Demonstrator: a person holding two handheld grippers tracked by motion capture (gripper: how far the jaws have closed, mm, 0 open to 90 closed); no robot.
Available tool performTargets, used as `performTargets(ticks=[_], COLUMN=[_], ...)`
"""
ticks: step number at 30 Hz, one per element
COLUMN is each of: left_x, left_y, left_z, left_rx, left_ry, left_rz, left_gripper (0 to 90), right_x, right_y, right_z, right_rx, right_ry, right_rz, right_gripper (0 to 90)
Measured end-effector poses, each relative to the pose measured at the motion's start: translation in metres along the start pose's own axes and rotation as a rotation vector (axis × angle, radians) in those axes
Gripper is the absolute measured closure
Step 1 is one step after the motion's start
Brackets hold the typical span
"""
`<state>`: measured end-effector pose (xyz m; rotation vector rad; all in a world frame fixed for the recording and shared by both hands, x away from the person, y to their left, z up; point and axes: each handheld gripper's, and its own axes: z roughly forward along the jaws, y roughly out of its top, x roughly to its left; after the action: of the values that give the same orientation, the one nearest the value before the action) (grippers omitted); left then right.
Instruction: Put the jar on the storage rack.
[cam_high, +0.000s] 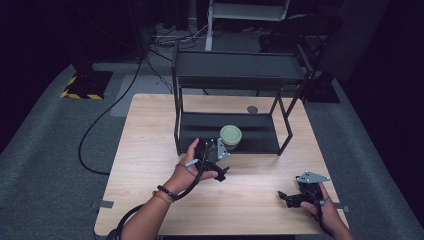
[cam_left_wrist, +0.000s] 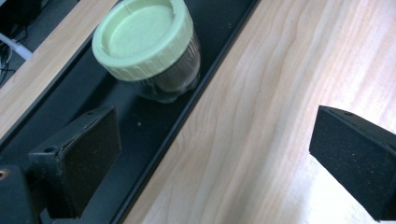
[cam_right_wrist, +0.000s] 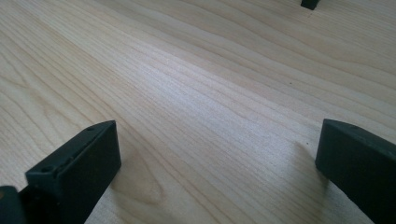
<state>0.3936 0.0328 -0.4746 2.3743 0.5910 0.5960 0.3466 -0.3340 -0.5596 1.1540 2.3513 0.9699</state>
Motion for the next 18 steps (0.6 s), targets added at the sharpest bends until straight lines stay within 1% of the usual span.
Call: performTargets(ticks=[3, 7, 10, 11, 12, 13, 16, 18], left_x=[-0.003, -0.007, -0.008, -0.009, -0.008, -0.008, -0.006, -0.005], left_y=[-0.008, -0.023, -0.034, -0.037, -0.041, -0.041, -0.051, -0.056], left_z=[-0.002, -0.002, -0.002, -0.002, -0.003, -0.003, -0.004, -0.004], left_rx=[0.01, 0.03, 0.041, 0.044, 0.053, 0.053, 0.055, 0.065], left_ry=[-0.006, -0.017, -0.021, -0.02, -0.011, -0.011, -0.012, 0.0], left_rz=[-0.001, -0.006, -0.019, -0.023, -0.02, -0.02, -0.044, -0.048], left_gripper=[2.0, 2.0, 2.0, 2.0, 2.0, 2.0, 2.0, 2.0], right_x=[0.0, 0.0, 0.0, 0.0, 0.0, 0.0, 0.0, 0.0], right_y=[0.0, 0.0, 0.0, 0.0, 0.0, 0.0, 0.0, 0.0], right_z=[0.0, 0.0, 0.0, 0.0, 0.0, 0.0, 0.0, 0.0], right_rx=[0.0, 0.0, 0.0, 0.0, 0.0, 0.0, 0.0, 0.0], right_ry=[0.0, 0.0, 0.0, 0.0, 0.0, 0.0, 0.0, 0.0], right_rz=[0.0, 0.0, 0.0, 0.0, 0.0, 0.0, 0.0, 0.0], right_gripper=[0.0, 0.0, 0.0, 0.0, 0.0, 0.0, 0.0, 0.0])
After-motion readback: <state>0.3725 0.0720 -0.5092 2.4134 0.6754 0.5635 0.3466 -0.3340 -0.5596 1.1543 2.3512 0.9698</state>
